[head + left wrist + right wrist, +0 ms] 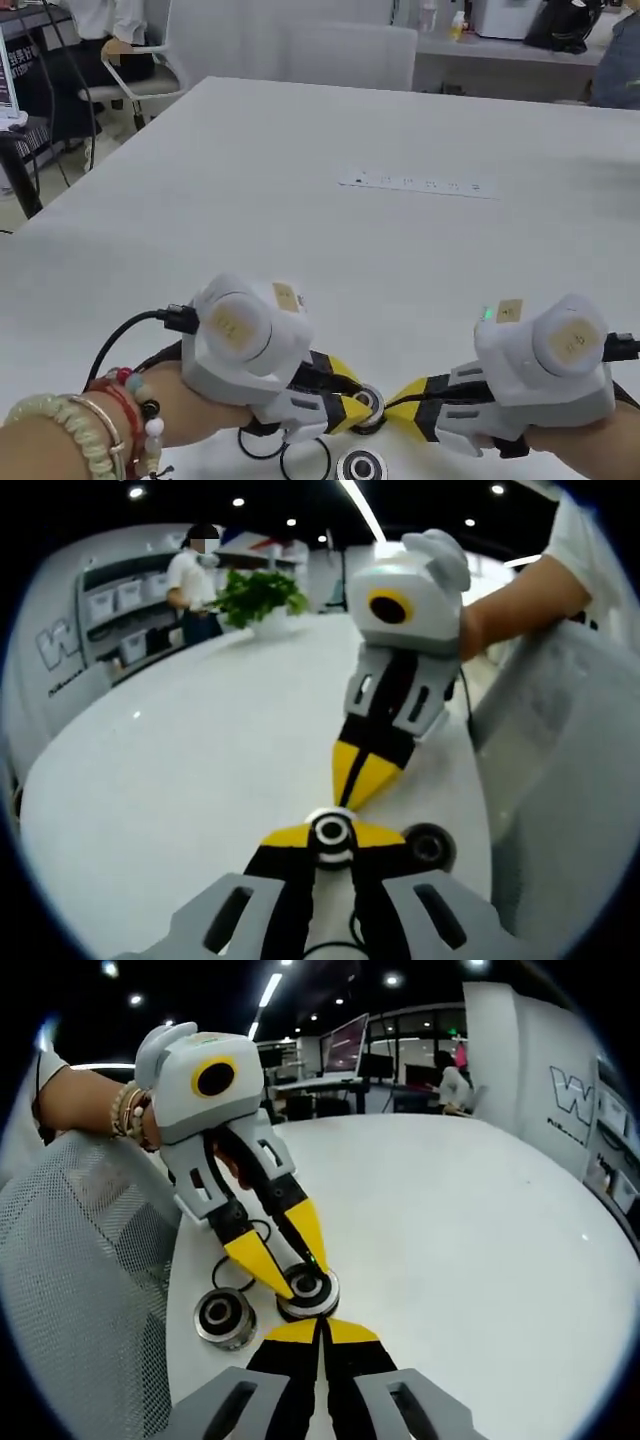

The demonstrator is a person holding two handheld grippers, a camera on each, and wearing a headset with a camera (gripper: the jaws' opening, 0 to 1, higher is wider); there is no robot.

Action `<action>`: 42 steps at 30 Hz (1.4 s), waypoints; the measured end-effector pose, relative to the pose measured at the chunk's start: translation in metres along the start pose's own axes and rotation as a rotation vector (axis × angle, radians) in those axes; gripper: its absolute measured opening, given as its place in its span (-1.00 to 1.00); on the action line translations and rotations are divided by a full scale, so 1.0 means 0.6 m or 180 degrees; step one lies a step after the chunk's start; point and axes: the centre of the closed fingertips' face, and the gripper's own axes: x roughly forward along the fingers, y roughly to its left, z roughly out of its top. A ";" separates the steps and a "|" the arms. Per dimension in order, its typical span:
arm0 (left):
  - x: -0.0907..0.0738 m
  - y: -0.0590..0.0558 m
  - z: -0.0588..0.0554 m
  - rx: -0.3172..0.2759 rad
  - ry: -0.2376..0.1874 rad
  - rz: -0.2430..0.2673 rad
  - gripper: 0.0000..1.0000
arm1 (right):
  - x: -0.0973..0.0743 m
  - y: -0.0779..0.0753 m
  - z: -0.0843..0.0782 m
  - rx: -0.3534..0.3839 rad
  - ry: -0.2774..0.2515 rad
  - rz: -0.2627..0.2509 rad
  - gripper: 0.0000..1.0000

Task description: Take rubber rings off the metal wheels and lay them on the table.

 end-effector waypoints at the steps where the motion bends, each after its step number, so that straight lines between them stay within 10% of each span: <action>1: 0.000 0.000 0.000 0.0012 0.0003 0.0003 -0.72 | 0.000 -0.001 0.000 0.0085 -0.0001 -0.0012 -1.00; 13: 0.000 0.002 0.000 0.0093 0.0023 0.0050 -0.73 | -0.009 -0.014 0.019 0.1116 -0.0271 0.0013 -1.00; 42: -0.001 0.003 -0.001 0.0122 0.0036 0.0081 -0.74 | -0.006 -0.003 0.034 0.1123 -0.0268 -0.0031 -1.00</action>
